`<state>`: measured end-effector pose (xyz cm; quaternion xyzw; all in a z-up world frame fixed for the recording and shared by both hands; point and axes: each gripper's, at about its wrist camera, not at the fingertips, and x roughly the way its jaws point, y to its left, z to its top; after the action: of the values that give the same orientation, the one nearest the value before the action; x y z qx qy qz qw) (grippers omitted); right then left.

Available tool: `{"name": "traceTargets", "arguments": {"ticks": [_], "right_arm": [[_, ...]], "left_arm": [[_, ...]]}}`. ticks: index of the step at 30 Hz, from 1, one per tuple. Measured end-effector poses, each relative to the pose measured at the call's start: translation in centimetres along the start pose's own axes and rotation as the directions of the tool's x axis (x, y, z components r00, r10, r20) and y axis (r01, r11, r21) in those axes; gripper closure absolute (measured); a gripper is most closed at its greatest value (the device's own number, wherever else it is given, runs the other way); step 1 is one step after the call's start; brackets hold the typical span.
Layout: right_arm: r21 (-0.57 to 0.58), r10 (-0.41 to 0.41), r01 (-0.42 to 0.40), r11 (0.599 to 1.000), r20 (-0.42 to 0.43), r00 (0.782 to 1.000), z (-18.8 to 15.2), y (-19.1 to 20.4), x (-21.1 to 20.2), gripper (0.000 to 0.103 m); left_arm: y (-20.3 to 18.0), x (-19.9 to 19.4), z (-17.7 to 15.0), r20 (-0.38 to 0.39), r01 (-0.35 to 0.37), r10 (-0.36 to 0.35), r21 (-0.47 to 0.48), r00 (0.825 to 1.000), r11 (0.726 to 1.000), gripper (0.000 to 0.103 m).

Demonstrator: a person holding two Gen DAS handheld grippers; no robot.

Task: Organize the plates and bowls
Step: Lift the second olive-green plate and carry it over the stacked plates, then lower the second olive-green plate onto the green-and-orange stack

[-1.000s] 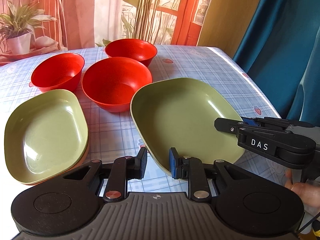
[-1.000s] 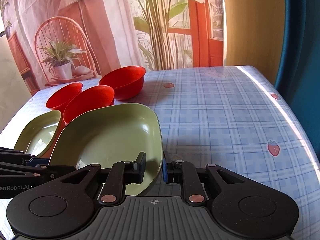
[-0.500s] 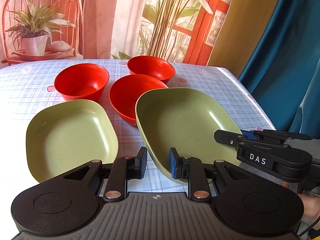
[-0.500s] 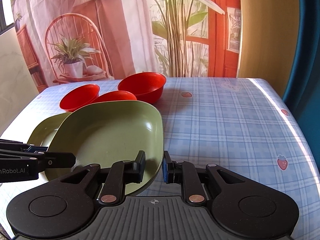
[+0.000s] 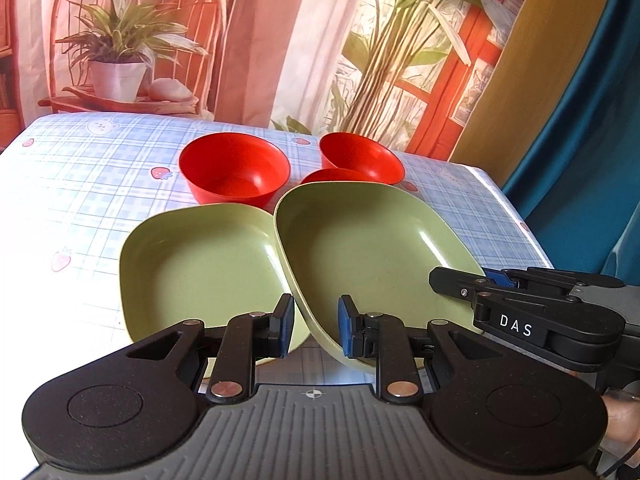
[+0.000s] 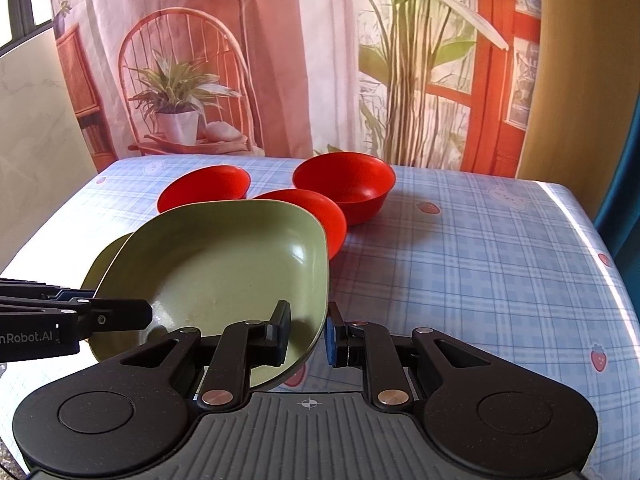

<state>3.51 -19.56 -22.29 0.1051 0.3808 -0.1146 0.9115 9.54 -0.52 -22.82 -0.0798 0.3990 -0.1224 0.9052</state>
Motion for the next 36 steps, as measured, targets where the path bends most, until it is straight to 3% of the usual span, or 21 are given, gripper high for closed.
{"name": "traceTargets", "arguments": {"ticks": [17,36], "right_arm": [[-0.054,0.098,-0.1,0.993,-0.042,0.994,2.1,7.6,4.5,0.086],[-0.114,0.088,-0.095,0.989,-0.059,0.994,1.4,9.2,6.6,0.086]], "left_arm": [[7.1,-1.4,1.1,0.023,-0.107,0.109,-0.082,0.994,0.991,0.078],[8.1,0.1,0.5,-0.007,-0.146,0.145,-0.072,0.989,0.987,0.078]]}}
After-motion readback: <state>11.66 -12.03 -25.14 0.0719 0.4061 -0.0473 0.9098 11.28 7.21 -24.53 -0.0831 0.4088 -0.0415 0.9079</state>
